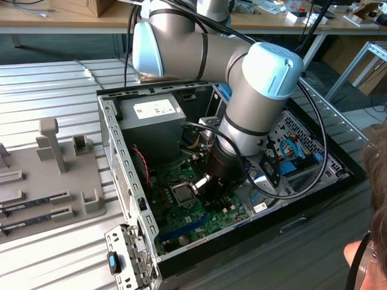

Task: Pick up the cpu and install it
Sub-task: 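Install the first cpu locking lever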

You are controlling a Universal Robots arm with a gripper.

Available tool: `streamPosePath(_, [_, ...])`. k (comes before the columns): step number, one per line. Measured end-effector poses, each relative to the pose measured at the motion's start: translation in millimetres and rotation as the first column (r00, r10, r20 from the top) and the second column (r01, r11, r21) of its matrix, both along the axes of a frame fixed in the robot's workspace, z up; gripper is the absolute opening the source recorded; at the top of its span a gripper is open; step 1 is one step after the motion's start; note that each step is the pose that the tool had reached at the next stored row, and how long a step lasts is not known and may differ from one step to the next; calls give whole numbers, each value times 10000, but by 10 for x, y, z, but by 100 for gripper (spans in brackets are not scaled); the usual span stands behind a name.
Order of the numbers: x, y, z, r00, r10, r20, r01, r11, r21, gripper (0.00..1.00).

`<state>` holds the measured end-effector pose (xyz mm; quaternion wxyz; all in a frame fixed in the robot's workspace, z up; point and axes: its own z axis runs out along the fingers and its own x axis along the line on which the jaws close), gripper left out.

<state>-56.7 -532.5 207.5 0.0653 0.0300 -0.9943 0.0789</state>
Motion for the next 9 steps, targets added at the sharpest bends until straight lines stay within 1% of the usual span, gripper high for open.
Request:
streamPosePath(3, [31, 0, -21, 10000, -1, -47, 1, 10000, 0, 10])
streamPosePath(4, [51, 6, -34, 10000, -1, -76, 1, 10000, -2, 10])
streamPosePath(7, [66, 48, -40, 10000, 1, -82, -1, 10000, 4, 10])
streamPosePath(8, [66, 61, -48, 10000, 1, -83, -1, 10000, 35, 10])
streamPosePath(9, [65, 62, -53, 10000, 2, -83, -2, 10000, 48, 10])
